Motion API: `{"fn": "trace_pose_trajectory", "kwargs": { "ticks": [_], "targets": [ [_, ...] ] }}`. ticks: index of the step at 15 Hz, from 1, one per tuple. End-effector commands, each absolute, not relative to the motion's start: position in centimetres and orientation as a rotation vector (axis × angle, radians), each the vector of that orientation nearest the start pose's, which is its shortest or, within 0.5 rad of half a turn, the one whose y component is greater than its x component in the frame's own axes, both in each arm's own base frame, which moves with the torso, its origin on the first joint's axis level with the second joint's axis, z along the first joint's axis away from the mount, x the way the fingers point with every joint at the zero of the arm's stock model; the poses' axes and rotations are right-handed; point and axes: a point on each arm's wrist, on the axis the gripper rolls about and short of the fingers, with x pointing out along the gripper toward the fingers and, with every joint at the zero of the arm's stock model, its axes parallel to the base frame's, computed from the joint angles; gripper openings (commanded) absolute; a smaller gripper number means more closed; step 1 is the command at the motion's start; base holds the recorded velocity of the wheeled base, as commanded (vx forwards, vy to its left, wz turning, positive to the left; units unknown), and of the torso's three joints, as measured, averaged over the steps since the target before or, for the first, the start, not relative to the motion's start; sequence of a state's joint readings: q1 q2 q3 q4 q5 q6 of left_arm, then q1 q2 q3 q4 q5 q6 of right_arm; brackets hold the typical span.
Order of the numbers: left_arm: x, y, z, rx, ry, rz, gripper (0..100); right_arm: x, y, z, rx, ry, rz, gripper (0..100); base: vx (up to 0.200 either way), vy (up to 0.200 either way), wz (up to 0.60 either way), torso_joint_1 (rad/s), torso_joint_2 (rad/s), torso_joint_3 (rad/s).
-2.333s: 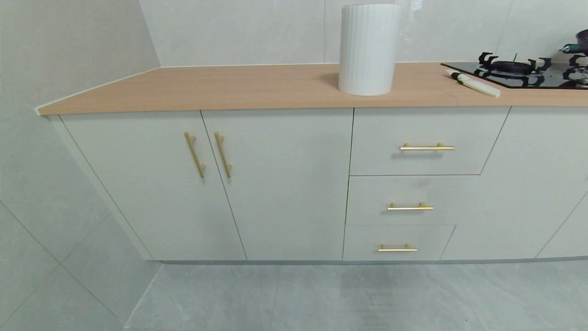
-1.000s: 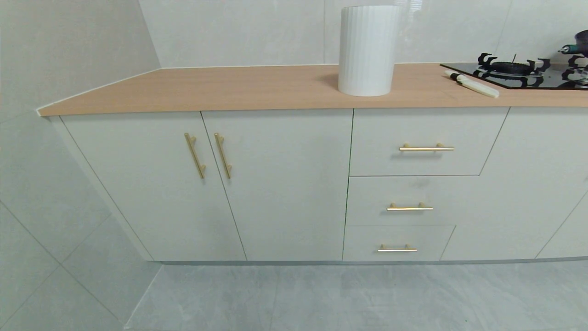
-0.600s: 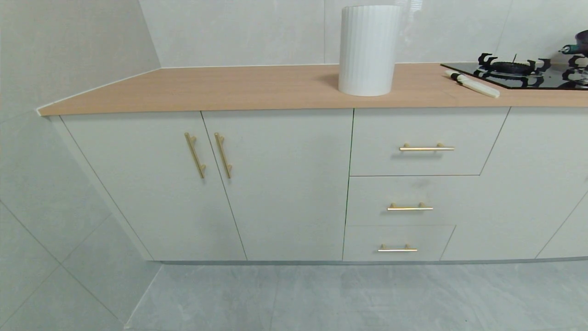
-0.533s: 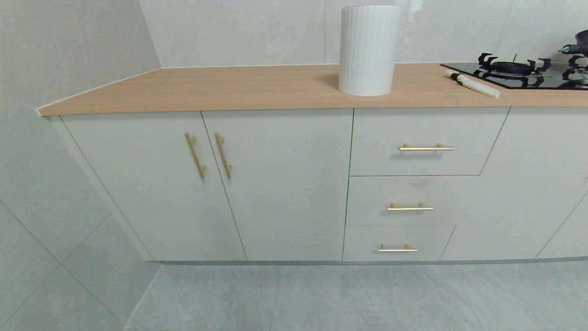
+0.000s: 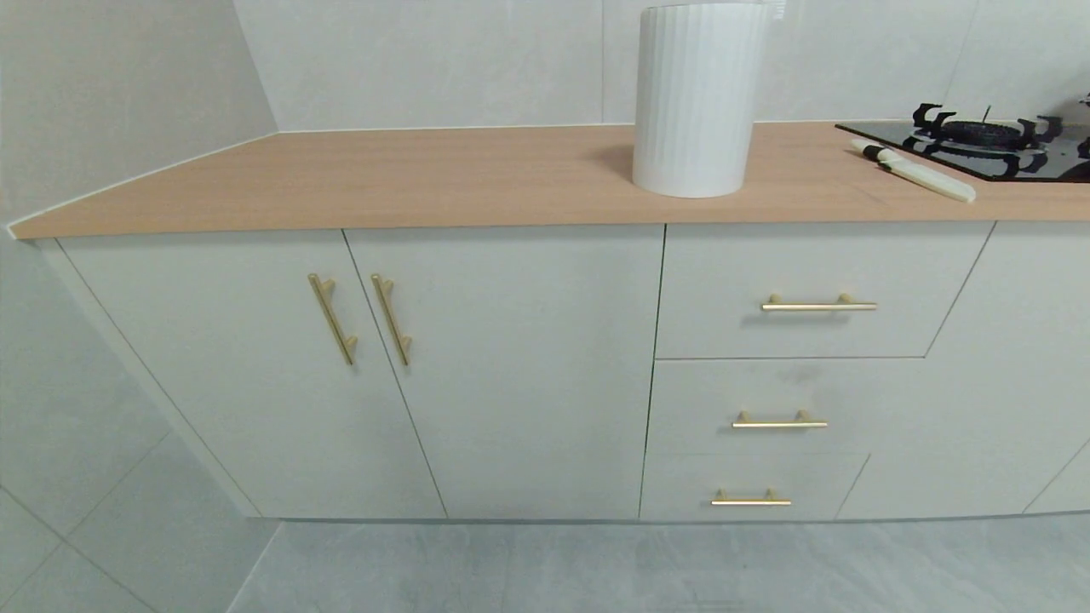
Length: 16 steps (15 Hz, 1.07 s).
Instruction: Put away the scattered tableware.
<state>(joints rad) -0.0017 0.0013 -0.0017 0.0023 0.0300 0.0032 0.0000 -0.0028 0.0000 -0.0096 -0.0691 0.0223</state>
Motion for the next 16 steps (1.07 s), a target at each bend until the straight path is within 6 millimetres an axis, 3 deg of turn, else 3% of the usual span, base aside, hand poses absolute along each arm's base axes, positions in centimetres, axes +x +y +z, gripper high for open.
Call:
{"fn": "trace_pose_trajectory", "kwargs": {
  "ticks": [1, 6, 16],
  "targets": [
    [-2.28, 0.07, 7.56, 0.003, 0.003, 0.029, 100, -2.29, -0.16, 7.66, 0.023, -0.012, -0.069, 100, 0.200, 0.000, 0.00, -0.002, -0.01, 0.002],
    [-2.29, 0.07, 7.62, 0.003, 0.000, 0.028, 100, -2.29, -0.15, 7.64, 0.023, -0.010, -0.067, 100, 0.200, 0.000, 0.00, 0.004, 0.00, 0.002],
    [-2.28, 0.07, 7.62, -0.002, 0.002, 0.026, 100, -2.29, -0.16, 7.64, 0.023, -0.010, -0.069, 100, 0.000, 0.000, 0.00, 0.000, 0.00, 0.000]
  ]
}}
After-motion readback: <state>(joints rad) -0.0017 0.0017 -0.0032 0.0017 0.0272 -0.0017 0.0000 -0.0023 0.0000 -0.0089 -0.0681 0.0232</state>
